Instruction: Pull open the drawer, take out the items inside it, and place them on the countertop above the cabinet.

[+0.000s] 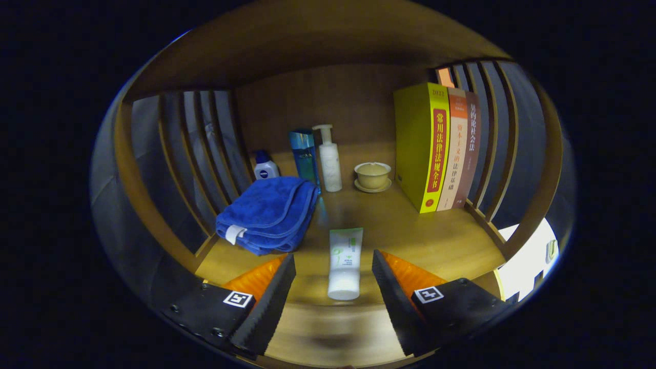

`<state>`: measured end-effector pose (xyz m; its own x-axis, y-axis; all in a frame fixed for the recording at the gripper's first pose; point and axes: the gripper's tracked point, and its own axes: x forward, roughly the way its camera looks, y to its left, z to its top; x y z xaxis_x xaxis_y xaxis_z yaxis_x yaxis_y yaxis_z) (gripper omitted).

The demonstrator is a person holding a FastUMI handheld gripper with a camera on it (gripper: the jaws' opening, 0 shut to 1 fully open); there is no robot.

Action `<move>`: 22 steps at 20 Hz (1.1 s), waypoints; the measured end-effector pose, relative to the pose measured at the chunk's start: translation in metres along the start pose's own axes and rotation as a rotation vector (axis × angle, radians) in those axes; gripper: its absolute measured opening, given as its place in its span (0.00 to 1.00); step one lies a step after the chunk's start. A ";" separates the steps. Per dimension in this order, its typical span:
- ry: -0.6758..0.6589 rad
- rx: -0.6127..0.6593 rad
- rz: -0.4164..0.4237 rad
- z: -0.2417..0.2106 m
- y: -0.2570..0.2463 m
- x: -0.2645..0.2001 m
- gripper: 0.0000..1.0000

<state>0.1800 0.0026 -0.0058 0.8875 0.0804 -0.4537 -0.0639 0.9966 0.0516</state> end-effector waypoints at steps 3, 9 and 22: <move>-0.049 -0.020 -0.009 0.003 0.003 -0.029 0.99; -0.109 -0.010 0.006 -0.017 0.009 -0.082 0.99; -0.117 0.017 0.006 -0.116 0.018 -0.154 0.99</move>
<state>-0.0111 0.0098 -0.0382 0.9342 0.0829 -0.3468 -0.0627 0.9956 0.0693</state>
